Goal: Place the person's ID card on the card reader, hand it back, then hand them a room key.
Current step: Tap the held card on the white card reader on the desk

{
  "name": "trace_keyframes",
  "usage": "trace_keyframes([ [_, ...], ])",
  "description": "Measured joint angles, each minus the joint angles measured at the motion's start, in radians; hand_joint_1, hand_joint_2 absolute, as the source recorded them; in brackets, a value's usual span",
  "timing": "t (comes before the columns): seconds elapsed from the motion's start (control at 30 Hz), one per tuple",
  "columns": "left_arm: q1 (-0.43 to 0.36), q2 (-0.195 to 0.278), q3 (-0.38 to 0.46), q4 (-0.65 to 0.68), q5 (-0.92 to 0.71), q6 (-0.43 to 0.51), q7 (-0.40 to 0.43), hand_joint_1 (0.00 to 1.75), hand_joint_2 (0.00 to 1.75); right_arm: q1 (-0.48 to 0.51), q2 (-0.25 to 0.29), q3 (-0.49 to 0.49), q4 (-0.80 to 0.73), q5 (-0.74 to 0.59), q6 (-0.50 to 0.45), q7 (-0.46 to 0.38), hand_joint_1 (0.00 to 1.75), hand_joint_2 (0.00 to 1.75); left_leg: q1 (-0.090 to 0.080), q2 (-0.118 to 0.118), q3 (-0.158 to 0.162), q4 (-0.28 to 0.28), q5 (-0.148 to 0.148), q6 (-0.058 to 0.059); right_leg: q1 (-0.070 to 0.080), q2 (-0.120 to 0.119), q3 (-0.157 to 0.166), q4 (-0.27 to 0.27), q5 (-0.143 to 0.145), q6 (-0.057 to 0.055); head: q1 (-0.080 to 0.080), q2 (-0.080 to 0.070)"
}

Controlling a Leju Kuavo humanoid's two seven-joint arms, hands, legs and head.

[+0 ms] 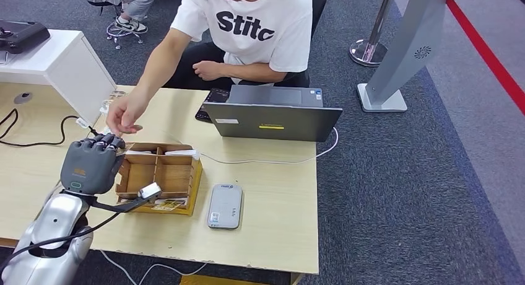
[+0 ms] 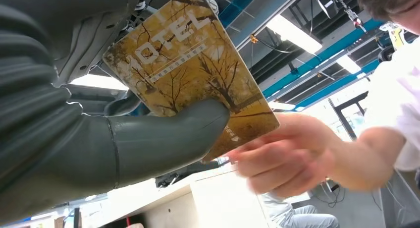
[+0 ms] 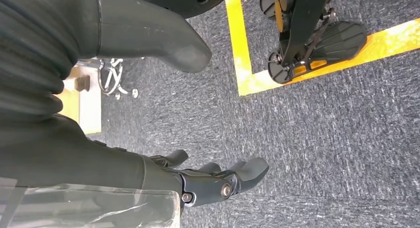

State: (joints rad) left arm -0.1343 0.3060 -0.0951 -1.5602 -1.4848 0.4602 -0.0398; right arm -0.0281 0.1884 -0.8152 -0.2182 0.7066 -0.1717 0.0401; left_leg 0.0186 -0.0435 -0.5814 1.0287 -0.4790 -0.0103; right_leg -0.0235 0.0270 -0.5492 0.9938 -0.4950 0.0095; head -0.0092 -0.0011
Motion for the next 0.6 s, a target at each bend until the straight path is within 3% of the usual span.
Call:
trace_keyframes([
  [0.23,-0.041,-0.094,-0.097,-0.001,0.045,-0.038,-0.020,1.75,1.75,-0.004,0.000,0.000,0.000,0.013,0.000,-0.006,0.00,1.75,-0.001,-0.001,0.000,0.001,0.000,0.000,-0.001,0.000,0.001,0.000,0.001,0.001,0.000,0.000],
  [0.6,-0.066,-0.227,-0.416,0.062,0.019,-0.165,-0.013,1.75,1.75,-0.007,0.002,-0.004,0.002,0.051,0.000,-0.005,0.00,1.75,-0.001,-0.001,-0.001,0.002,0.000,0.001,-0.001,0.000,0.000,-0.001,0.001,0.002,0.000,0.000],
])
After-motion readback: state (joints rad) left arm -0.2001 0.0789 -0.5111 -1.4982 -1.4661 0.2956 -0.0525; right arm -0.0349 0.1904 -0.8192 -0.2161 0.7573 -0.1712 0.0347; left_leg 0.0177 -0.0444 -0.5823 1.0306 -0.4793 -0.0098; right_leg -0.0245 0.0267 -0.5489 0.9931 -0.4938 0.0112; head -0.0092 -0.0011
